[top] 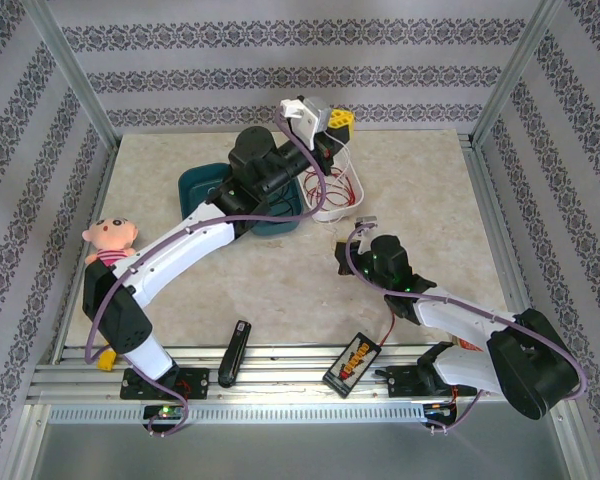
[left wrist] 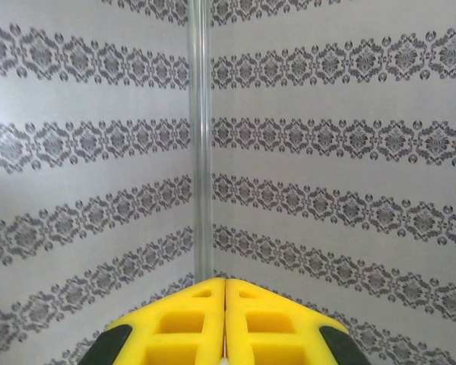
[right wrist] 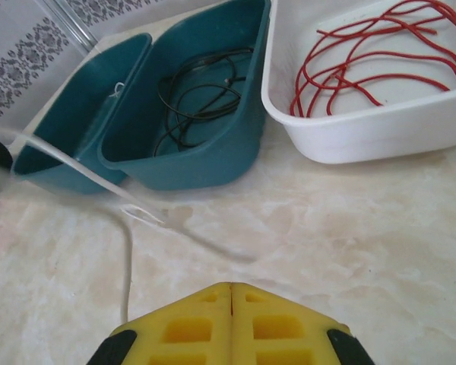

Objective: Untangle the cables

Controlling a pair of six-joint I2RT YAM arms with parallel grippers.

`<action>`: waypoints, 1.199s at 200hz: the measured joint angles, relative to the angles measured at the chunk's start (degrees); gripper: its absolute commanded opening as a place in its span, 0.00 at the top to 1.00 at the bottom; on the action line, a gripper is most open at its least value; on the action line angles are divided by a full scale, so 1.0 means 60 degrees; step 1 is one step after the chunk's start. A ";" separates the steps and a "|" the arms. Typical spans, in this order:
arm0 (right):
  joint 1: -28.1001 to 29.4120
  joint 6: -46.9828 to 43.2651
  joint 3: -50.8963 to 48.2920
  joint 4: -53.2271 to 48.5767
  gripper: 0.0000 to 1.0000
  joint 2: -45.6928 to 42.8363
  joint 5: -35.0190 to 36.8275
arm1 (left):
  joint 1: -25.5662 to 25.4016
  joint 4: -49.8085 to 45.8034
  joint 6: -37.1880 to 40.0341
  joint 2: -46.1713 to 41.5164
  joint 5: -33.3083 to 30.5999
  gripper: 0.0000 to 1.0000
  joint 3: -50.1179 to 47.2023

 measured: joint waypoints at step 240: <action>0.0000 0.0204 0.0288 -0.2433 0.93 -0.1402 0.0962 | 0.4707 -0.2014 -0.0087 -0.2269 -0.2313 1.00 -0.2878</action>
